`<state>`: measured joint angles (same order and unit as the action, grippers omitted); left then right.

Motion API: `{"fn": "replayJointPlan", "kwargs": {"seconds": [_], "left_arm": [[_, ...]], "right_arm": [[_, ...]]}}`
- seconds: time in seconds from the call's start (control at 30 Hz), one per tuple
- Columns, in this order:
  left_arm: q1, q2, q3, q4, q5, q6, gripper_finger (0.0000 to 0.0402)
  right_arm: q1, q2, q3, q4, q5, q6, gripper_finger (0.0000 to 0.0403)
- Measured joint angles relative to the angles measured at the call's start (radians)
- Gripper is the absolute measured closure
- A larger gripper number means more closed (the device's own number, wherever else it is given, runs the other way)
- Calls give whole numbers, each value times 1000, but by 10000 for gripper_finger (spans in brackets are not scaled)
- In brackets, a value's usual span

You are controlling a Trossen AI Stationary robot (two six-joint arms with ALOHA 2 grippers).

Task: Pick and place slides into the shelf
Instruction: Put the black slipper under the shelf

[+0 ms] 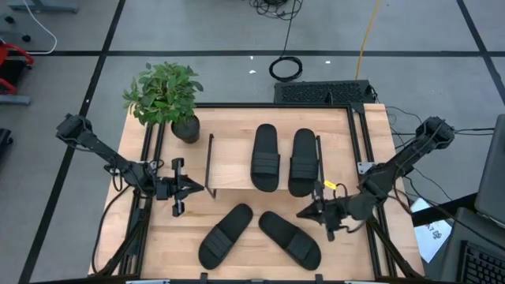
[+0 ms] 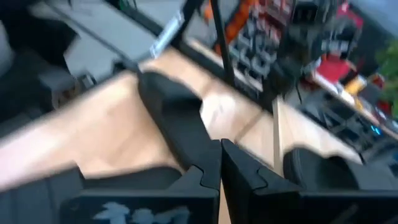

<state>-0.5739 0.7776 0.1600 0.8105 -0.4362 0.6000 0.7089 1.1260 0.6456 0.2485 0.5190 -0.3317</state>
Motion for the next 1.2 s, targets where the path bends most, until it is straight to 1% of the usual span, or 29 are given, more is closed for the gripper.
{"fn": "replayJointPlan", "kwargs": {"seconds": [0.07,0.17,0.2,0.27,0.37,0.4,0.47,0.57,0.63,0.73,0.83,1.03,1.2], "left_arm": [[0,0,0,-20,0,26,378],[6,0,0,-74,7,70,380],[15,0,0,-91,19,72,384],[45,0,0,-107,49,65,395],[108,0,0,-108,121,37,397],[132,0,0,-108,142,29,395],[185,0,0,-109,182,-5,396],[258,0,0,-113,243,-72,400],[288,-1,0,-114,257,-97,398],[313,-11,0,-149,247,-95,398],[327,-49,0,-208,233,-105,400],[303,-121,0,-283,291,-117,400],[281,-126,0,-339,286,-117,400]], "right_arm": [[21,-20,0,6,-38,5,403],[37,-40,0,-25,-164,5,403],[40,-40,0,-32,-182,3,403],[36,-39,0,-50,-184,4,403],[-4,-38,-5,-42,-191,4,403],[-23,-38,-15,-28,-213,4,403],[-66,-38,-44,20,-285,-12,403],[-140,-38,-93,136,-403,-23,403],[-182,-54,-112,154,-458,0,403],[-224,-100,-142,156,-470,33,403],[-232,-177,-183,153,-468,51,403],[-195,-336,-267,156,-469,57,403],[-160,-383,-293,199,-469,57,403]]}}
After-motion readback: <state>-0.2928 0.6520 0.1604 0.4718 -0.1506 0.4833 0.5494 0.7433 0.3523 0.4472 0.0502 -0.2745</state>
